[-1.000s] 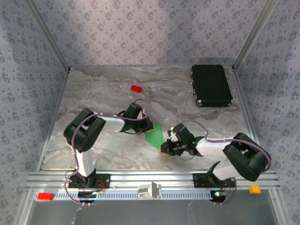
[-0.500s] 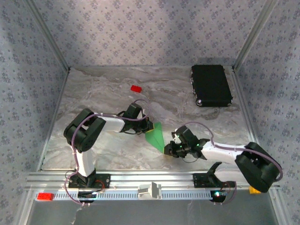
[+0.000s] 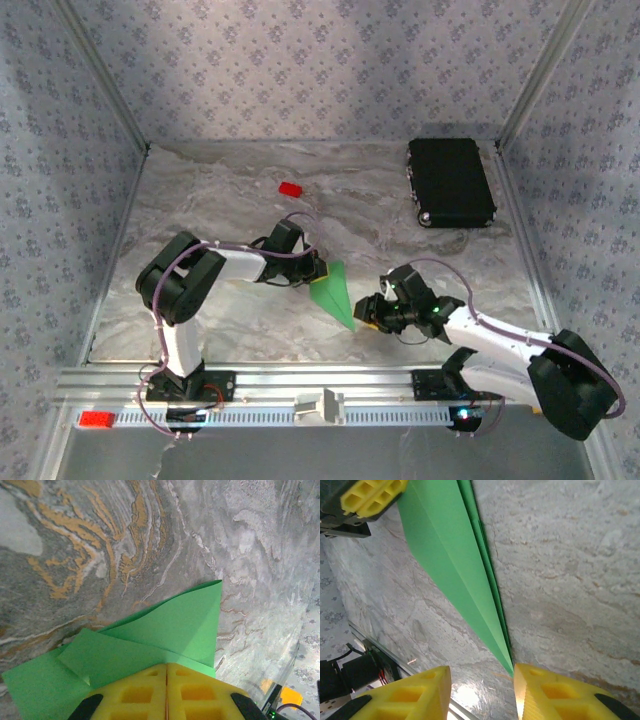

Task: Fold a paper plane with a square sheet of paper (pick it up from the middle)
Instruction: Fourth fold the wing at the center of the table, then turn over the paper at the center of the table.

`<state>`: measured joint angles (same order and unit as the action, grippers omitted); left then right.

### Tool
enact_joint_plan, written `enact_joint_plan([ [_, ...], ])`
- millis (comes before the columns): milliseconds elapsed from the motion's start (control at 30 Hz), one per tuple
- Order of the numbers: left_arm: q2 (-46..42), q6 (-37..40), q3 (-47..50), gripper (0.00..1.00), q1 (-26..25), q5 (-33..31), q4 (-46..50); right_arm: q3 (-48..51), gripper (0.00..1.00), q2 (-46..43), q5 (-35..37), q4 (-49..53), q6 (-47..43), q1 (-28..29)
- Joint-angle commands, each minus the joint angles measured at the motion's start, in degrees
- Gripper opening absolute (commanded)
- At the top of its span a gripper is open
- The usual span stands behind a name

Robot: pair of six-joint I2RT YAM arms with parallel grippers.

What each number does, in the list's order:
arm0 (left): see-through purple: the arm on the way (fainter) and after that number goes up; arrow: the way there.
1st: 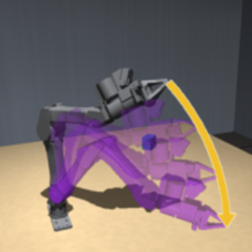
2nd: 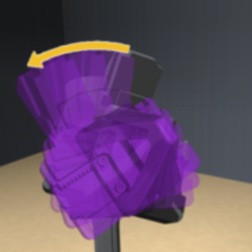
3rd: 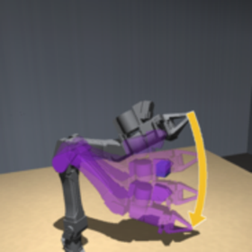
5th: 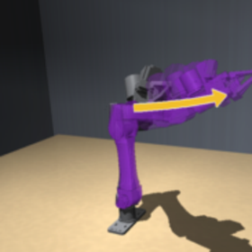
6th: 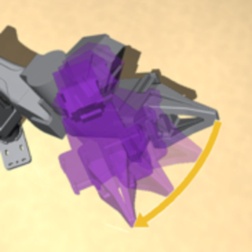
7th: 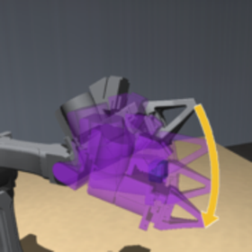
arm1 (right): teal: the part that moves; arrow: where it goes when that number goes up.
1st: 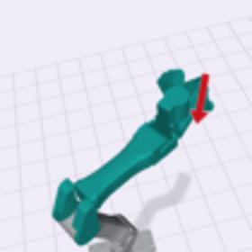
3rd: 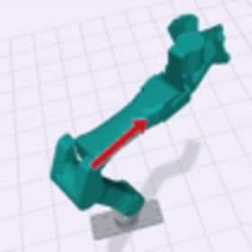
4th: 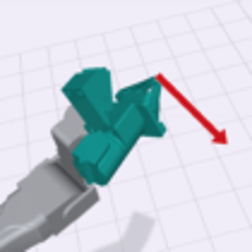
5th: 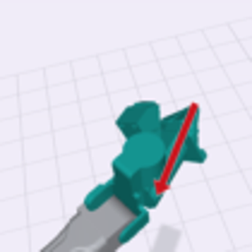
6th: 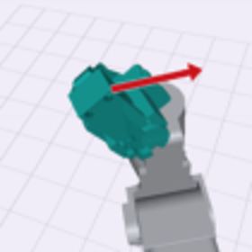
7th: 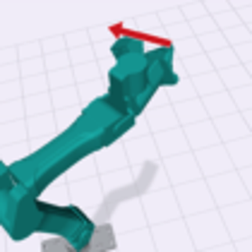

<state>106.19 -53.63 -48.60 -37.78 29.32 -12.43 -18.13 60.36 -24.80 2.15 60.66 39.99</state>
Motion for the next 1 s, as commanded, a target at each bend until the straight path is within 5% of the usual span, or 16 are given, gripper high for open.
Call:
enact_joint_plan([
  [0,0.3,0.0,1.5,0.08,0.1,-2.6,3.3,0.1,0.40,2.0,-2.1,-0.4,1.9,1.0],
  [967,0.9,-1.0,0.8,0.08,0.3,-1.4,2.7,0.2,0.36,10.9,-2.2,-11.7,4.0,1.5],
])
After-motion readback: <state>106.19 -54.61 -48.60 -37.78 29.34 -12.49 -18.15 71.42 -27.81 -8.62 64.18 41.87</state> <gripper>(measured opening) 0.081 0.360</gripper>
